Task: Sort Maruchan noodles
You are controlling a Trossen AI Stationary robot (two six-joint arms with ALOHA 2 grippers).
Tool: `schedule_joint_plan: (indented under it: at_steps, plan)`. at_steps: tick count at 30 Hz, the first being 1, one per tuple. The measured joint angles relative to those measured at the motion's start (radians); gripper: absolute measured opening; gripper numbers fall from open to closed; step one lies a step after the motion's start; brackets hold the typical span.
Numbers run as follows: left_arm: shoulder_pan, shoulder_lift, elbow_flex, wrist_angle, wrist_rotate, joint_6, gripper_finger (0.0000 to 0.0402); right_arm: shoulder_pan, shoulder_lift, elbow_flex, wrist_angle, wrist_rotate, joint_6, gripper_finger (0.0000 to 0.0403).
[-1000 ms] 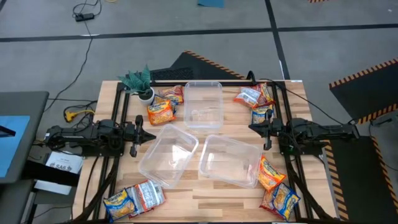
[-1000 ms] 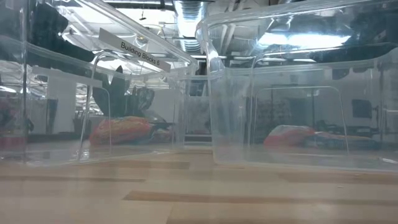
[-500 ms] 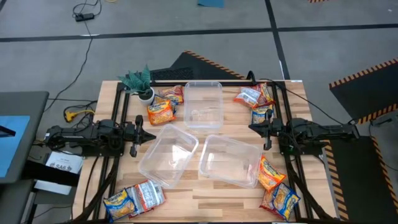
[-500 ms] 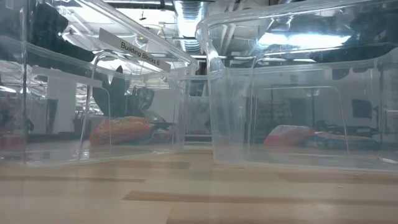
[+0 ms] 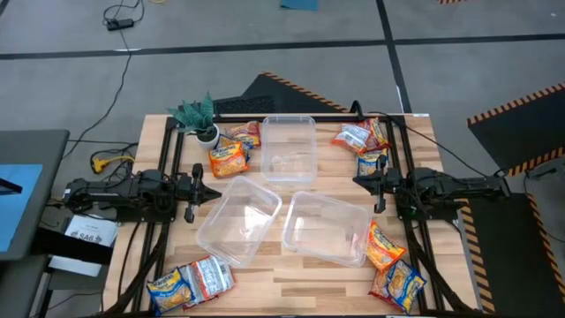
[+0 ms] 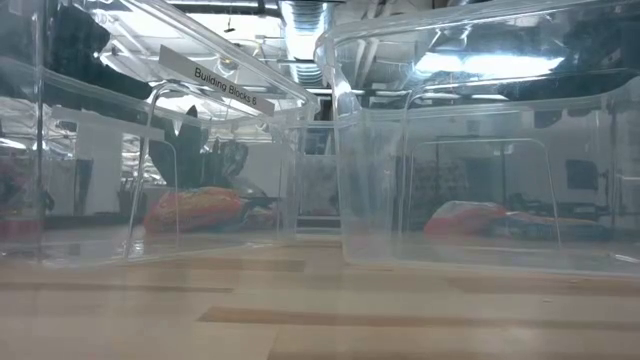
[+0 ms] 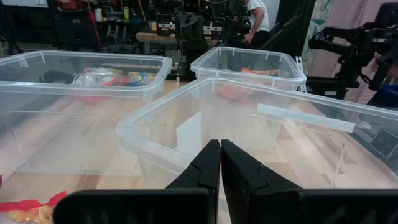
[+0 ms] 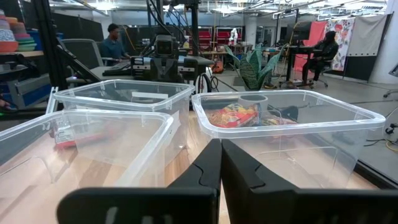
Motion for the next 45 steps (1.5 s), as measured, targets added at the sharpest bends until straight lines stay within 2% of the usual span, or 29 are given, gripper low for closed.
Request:
schedule_joint_plan:
  at_steps: [28,31,35,37,40,45]
  plan:
    - [0.000,0.000,0.000,0.041,-0.009,0.021,0.0000,0.000,0.000,0.000,0.000,0.000,0.000,0.0035]
    - [0.000,0.000,0.000,0.078,-0.057,-0.024,0.0000,0.000,0.000,0.000,0.000,0.000,0.000,0.0035]
    - [0.000,0.019,0.001,0.272,-0.165,-0.069,0.0000,0.000,0.000,0.000,0.000,0.000,0.000,0.0035]
    - [0.000,0.042,0.010,0.303,-0.195,-0.057,0.0006,0.000,0.000,0.000,0.000,0.000,0.000,0.0035]
    - [0.000,0.125,0.067,0.224,-0.290,-0.061,0.0032,0.000,0.000,0.000,0.000,0.000,0.000,0.0035]
    - [0.043,0.338,0.236,0.013,-0.422,-0.117,0.0104,0.000,0.000,0.000,0.000,0.000,0.000,0.0035]
